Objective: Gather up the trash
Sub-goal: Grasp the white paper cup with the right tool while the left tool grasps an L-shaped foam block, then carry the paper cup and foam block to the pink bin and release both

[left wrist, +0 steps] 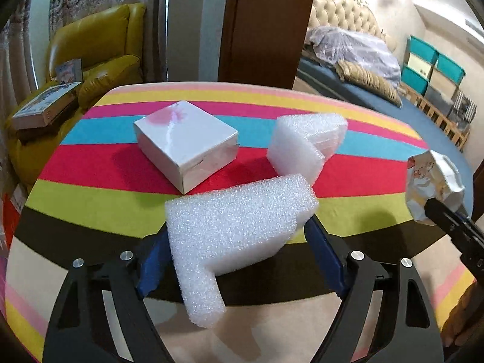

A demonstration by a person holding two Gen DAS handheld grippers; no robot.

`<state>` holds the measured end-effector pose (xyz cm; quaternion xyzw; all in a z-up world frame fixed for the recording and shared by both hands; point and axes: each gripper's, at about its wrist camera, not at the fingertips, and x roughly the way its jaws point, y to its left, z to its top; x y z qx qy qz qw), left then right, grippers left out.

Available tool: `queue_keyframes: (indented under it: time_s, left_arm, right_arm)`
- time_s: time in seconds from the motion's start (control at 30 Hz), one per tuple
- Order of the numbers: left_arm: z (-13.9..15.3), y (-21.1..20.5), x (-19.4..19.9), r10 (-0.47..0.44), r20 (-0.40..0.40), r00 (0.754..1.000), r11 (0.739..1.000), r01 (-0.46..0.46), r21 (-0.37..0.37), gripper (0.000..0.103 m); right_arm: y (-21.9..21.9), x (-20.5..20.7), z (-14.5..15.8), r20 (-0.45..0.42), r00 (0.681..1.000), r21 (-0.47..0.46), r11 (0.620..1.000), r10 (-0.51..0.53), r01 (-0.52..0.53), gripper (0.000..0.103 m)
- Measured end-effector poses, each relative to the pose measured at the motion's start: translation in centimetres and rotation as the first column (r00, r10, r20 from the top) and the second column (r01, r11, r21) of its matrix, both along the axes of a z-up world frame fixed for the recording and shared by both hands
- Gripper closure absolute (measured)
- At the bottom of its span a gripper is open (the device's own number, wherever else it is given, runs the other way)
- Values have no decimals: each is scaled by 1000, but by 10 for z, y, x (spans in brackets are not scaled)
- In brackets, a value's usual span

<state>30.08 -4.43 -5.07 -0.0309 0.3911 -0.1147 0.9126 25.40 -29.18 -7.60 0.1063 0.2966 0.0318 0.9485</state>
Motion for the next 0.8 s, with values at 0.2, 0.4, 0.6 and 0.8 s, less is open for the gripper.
queue_keyframes:
  time_s: [0.2, 0.4, 0.6, 0.8]
  left_arm:
    - [4, 12, -25, 28, 34, 999, 999, -27, -39, 25]
    - [11, 30, -64, 41, 66, 997, 999, -40, -25, 25]
    - [20, 53, -114, 79, 115, 990, 996, -75, -37, 25]
    - [23, 81, -156, 96, 152, 984, 995, -93, -26, 25]
  right_arm:
    - [7, 0, 2, -8, 1000, -23, 1000, 6, -6, 66]
    - [29, -22, 3, -1, 999, -27, 998, 54, -54, 66]
    - [50, -55, 8, 5, 994, -56, 992, 113, -112, 66]
    - [71, -90, 22, 48, 984, -113, 980, 170, -164, 66]
